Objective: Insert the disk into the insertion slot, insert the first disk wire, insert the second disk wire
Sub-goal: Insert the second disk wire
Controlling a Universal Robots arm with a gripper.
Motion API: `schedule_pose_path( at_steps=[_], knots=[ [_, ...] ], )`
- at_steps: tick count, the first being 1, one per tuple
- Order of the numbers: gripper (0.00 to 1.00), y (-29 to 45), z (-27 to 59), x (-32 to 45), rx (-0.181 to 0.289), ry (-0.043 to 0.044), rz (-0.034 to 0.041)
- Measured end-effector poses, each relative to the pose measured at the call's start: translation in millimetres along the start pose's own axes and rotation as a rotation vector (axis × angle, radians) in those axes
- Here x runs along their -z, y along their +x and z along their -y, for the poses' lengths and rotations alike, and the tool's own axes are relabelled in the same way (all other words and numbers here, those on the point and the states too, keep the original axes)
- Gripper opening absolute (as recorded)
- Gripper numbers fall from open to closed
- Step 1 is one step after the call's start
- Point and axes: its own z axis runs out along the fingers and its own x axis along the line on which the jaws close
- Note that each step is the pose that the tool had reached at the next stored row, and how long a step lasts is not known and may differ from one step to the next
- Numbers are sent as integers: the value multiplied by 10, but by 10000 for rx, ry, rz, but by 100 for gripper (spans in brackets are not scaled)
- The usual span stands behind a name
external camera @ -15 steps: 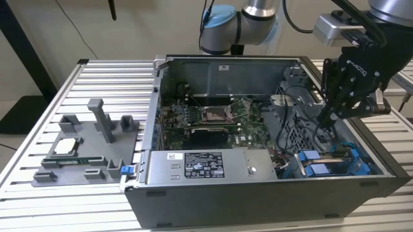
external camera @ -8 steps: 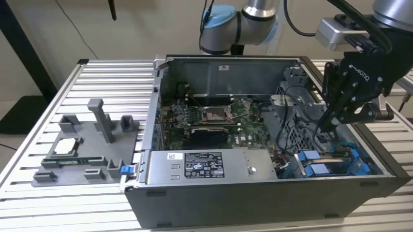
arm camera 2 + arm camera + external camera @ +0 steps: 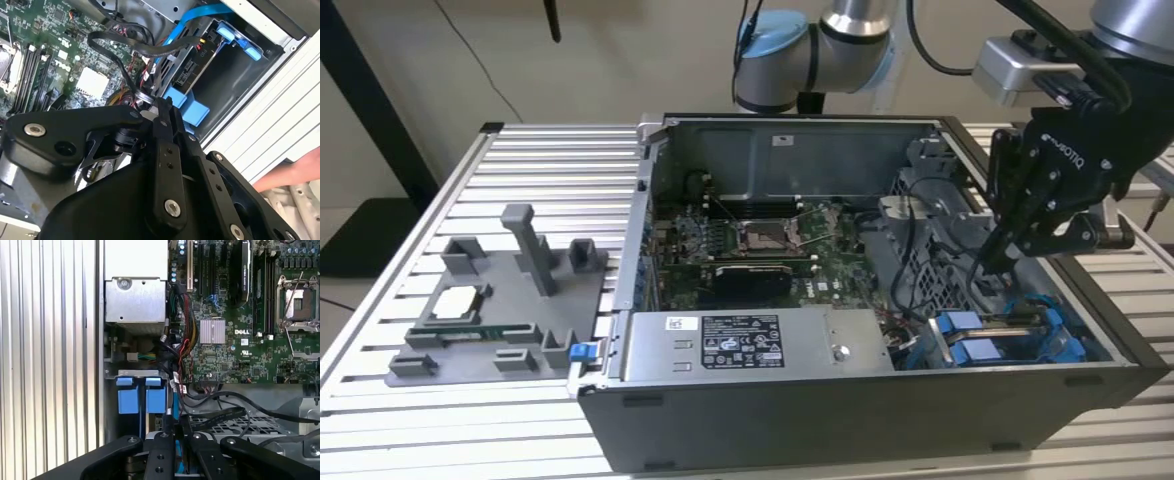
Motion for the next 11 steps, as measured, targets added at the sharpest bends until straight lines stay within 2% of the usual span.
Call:
schedule_pose_path(
  at_steps=[7,11],
  knots=[
    [0,45,6,-34,1,-34,4],
    [0,77,25,-70,2,-58,63]
  ],
)
